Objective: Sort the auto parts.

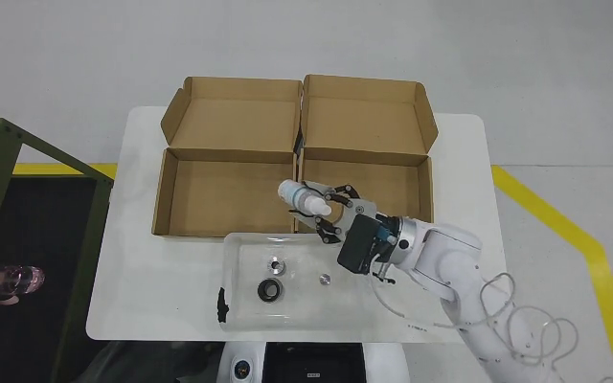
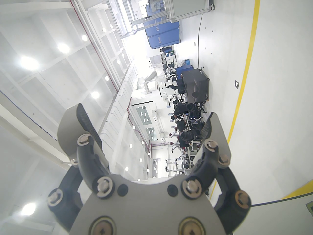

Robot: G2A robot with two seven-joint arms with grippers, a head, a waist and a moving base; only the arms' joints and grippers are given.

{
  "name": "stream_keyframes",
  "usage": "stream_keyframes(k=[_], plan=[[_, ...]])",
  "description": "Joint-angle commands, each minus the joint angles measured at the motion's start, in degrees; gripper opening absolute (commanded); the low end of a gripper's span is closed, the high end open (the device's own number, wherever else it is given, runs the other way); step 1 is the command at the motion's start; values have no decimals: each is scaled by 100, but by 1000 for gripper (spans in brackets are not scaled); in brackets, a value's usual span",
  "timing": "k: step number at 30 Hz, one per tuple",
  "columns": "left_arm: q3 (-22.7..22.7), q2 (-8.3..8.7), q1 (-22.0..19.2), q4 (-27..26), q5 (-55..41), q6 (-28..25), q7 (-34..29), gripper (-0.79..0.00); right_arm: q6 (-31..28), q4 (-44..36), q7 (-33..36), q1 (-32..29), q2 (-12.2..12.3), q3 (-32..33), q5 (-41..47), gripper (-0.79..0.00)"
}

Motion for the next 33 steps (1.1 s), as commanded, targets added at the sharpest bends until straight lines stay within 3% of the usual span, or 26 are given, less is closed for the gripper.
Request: stream_keyframes(k=[1, 19, 33], plan=[[0, 0, 0, 0, 0, 0, 0, 0, -5, 82, 3, 30, 2, 41, 27, -785], [0, 0, 0, 0, 0, 0, 0, 0, -372, 1302, 1018, 703, -27, 159, 780, -785], [0, 0, 0, 0, 0, 0, 0, 0, -700, 2550, 1864, 1555, -133, -224, 1300, -785]])
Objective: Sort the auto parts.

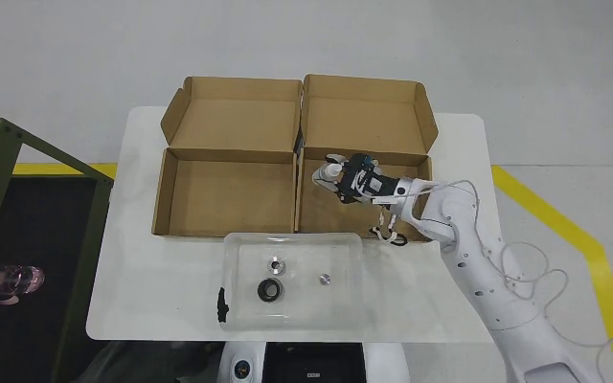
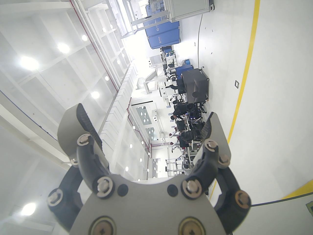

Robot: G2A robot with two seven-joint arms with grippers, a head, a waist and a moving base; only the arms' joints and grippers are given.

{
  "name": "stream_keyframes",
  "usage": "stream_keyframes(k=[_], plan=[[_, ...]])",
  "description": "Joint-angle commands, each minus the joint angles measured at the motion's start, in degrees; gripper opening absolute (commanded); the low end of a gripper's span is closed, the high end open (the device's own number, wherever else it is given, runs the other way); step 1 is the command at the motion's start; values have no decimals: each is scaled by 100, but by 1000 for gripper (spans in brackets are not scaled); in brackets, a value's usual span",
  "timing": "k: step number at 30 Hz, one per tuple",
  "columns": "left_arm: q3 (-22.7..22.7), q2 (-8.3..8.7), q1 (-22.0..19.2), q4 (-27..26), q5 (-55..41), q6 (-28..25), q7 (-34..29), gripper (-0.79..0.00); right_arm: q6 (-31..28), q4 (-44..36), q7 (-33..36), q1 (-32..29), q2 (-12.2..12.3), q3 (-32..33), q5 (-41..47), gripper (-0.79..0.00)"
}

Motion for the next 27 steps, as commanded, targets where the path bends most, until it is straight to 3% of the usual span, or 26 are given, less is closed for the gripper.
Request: stream_keyframes(k=[1, 11, 14, 20, 25, 27], plan=[[0, 0, 0, 0, 0, 0, 0, 0, -10, 177, 62, 103, -19, -67, 36, -785], [0, 0, 0, 0, 0, 0, 0, 0, -45, 964, 352, 636, -156, -505, 212, -782], [0, 0, 0, 0, 0, 0, 0, 0, -12, 1185, 383, 755, -199, -619, 231, -727], [0, 0, 0, 0, 0, 0, 0, 0, 23, 1580, 394, 946, -290, -848, 311, -699], [0, 0, 0, 0, 0, 0, 0, 0, -3, 1807, 371, 1048, -346, -978, 355, -539], [0, 0, 0, 0, 0, 0, 0, 0, -31, 1844, 353, 1069, -357, -997, 368, -437]])
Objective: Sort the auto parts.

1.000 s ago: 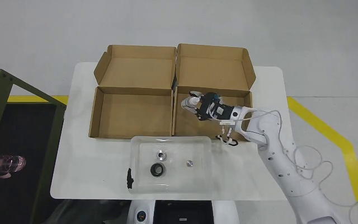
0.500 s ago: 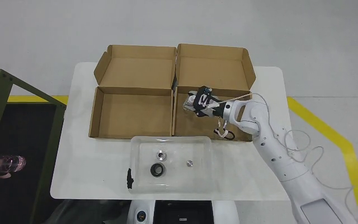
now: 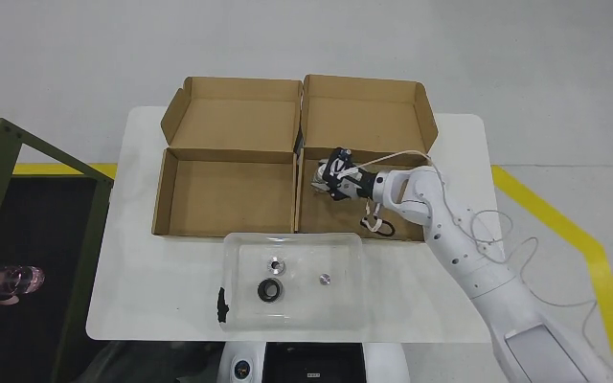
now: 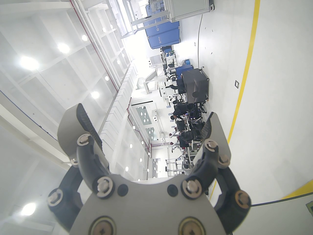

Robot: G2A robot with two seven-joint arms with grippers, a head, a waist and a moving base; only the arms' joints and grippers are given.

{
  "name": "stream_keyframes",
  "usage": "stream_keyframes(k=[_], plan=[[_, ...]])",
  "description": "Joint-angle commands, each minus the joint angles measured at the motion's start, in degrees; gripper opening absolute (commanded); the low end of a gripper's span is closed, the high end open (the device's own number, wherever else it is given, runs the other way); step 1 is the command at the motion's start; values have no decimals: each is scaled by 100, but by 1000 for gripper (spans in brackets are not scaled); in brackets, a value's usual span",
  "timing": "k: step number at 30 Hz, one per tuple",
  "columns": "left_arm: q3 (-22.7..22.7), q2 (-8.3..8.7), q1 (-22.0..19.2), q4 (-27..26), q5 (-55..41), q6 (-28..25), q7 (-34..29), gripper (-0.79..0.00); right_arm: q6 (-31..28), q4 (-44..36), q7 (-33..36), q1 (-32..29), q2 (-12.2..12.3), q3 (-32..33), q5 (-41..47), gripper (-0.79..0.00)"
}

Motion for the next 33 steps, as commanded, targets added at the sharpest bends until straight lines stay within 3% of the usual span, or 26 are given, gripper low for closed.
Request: stream_keyframes(k=[1, 3, 5, 9, 14, 33], plan=[[0, 0, 0, 0, 0, 0, 0, 0, -13, 16, -10, 14, -6, -6, 4, -425], [0, 0, 0, 0, 0, 0, 0, 0, -23, -4, -24, 23, -6, 12, 17, -394], [0, 0, 0, 0, 0, 0, 0, 0, -32, -92, -54, 18, 3, 54, 17, -262], [0, 0, 0, 0, 0, 0, 0, 0, -56, -400, -106, -49, 50, 206, -50, -105], [0, 0, 0, 0, 0, 0, 0, 0, -171, -1003, -90, -223, 141, 473, -119, 0], [0, 0, 0, 0, 0, 0, 0, 0, -794, -3878, 765, -1977, 531, 1273, -29, 0]])
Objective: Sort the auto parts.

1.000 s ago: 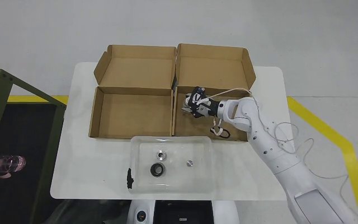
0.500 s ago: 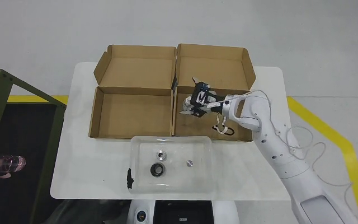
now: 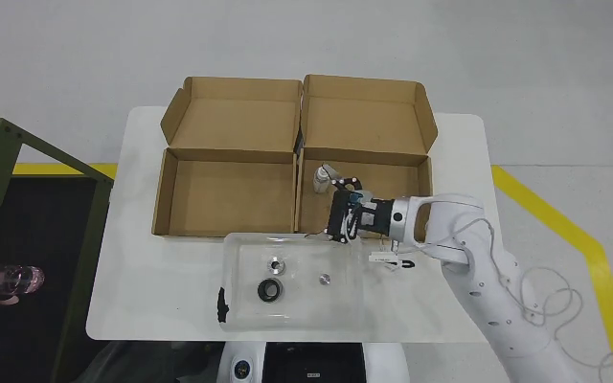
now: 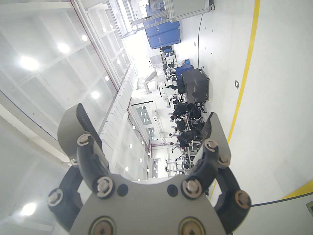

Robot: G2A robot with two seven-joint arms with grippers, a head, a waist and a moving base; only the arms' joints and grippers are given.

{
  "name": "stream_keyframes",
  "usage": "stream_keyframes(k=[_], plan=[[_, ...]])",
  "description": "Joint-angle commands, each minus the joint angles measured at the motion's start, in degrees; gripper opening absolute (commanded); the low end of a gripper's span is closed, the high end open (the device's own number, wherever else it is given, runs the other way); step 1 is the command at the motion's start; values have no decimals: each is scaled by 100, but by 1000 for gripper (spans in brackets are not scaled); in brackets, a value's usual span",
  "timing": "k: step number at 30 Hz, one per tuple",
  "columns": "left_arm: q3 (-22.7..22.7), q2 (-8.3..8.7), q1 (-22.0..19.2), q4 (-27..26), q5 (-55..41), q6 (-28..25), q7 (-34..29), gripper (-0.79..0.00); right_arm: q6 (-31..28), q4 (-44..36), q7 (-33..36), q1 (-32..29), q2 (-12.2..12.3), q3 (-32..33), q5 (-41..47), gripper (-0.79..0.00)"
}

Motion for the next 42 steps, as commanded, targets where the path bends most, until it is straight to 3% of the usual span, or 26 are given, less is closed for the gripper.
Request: stream_keyframes(k=[1, 11, 21, 42], plan=[[0, 0, 0, 0, 0, 0, 0, 0, -27, -180, 94, -181, 28, 35, 31, 0], [0, 0, 0, 0, 0, 0, 0, 0, -226, -713, 919, -761, 148, -76, 127, 0], [0, 0, 0, 0, 0, 0, 0, 0, -745, -684, 1473, -842, 243, -347, 246, 0], [0, 0, 0, 0, 0, 0, 0, 0, -318, -570, 2402, -742, 332, -881, -149, 0]])
